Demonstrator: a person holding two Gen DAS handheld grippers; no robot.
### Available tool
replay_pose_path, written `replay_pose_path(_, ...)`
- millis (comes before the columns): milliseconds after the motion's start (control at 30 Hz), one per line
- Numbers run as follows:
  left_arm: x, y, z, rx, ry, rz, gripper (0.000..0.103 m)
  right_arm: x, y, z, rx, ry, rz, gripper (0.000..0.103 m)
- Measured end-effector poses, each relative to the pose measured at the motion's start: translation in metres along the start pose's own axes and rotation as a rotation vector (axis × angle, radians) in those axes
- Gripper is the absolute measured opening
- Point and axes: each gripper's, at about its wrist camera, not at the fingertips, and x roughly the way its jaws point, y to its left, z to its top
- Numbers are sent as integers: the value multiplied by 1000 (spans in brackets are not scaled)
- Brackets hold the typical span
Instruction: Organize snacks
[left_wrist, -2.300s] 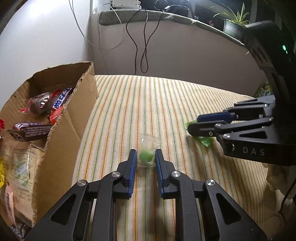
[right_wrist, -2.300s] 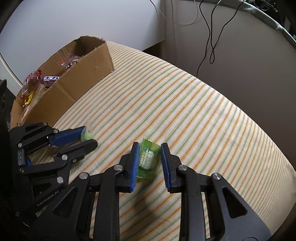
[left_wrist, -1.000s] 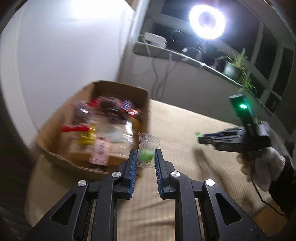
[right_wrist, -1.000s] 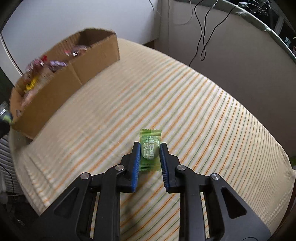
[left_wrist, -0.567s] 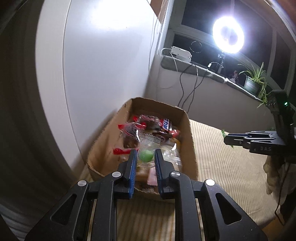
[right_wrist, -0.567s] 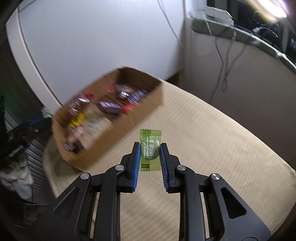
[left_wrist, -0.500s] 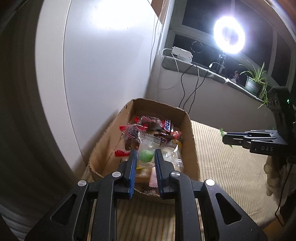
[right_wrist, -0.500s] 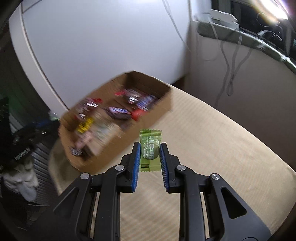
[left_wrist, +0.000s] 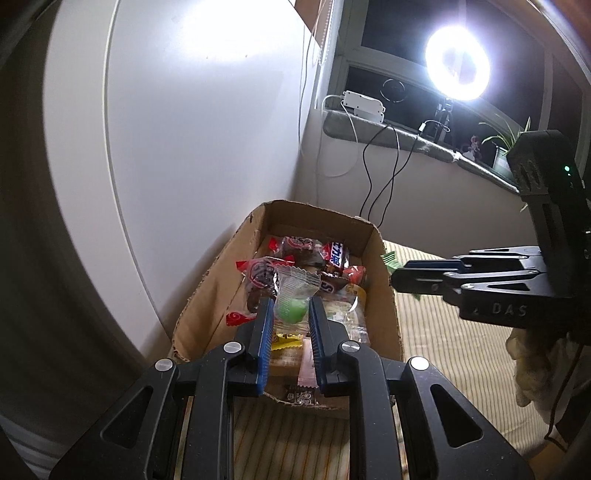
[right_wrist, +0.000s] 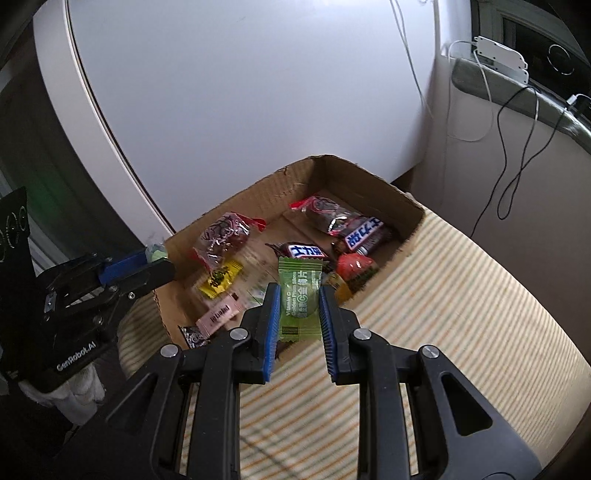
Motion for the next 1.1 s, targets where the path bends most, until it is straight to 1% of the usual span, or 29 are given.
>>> replay_pose_path(100,1,-1,0,6,3,2,18,3,1,1,-5,5,-3,22)
replay_pose_path(233,2,-2,0,12,9,6,18,10,2,3,-5,16,15,22)
replay_pose_path(767,4,-1,2,7,12,31,18,19,1,6,-12,19,18,23)
replay_pose_path(800,5,-1,2,7,14,32,18,20,0,6,-12,19,17,25)
replay_pose_path(833,4,-2,1,8,14,34,18,20,-1,5,-10,19,15,33)
replay_pose_path(867,4,-1,1,8,14,35,18,20,-1,5,-10,17,13,39)
replay_pose_path(900,4,-1,1,8,14,37,18,20,-2,5,-10,11,10,47)
replay_pose_path(933,4,-1,1,7,14,39,18,19,-2,5,-12,7,9,51)
replay_pose_path(1000,4,0,1,4,14,42,20,18,-3,5,-12,3,7,51)
replay_pose_path(1067,3,0,0,1,14,45,23,16,-4,5,-6,-4,-1,57)
replay_pose_path(1100,2,0,0,-1,14,46,24,15,-6,5,-1,-10,-5,62)
